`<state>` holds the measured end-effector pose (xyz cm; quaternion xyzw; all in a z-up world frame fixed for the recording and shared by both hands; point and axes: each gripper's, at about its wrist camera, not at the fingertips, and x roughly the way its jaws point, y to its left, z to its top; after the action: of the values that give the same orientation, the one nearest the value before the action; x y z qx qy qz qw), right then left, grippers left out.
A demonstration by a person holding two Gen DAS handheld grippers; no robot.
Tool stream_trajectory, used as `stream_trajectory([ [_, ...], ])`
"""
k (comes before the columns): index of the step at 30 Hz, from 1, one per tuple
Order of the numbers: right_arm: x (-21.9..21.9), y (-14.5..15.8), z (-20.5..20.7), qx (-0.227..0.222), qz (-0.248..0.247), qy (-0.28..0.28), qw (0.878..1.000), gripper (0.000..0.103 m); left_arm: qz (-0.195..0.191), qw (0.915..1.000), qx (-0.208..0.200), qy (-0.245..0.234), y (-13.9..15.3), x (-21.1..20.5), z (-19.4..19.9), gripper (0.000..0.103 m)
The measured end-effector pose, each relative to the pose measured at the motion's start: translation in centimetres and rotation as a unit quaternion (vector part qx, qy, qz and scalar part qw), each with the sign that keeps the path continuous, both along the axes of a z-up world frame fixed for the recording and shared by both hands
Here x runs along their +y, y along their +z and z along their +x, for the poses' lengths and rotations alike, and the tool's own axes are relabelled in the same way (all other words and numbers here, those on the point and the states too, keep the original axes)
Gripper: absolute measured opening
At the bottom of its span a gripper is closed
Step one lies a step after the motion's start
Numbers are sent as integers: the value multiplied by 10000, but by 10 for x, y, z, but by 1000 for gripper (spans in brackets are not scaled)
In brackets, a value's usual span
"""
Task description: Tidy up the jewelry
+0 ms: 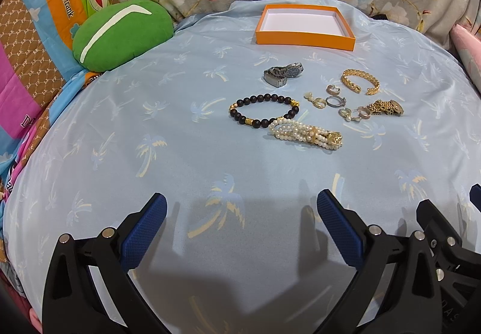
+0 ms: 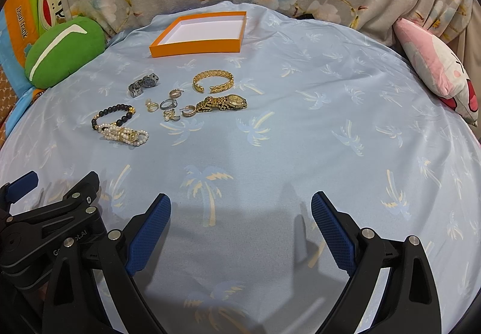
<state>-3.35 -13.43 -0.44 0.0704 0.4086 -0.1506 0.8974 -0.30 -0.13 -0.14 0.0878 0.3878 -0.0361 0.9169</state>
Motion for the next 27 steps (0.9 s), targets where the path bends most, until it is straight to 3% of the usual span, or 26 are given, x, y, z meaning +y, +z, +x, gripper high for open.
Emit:
stream_trajectory([
  [27, 1, 0, 1, -3, -2, 1, 10000, 93, -3, 10000, 11, 0, 1, 2, 1, 98],
])
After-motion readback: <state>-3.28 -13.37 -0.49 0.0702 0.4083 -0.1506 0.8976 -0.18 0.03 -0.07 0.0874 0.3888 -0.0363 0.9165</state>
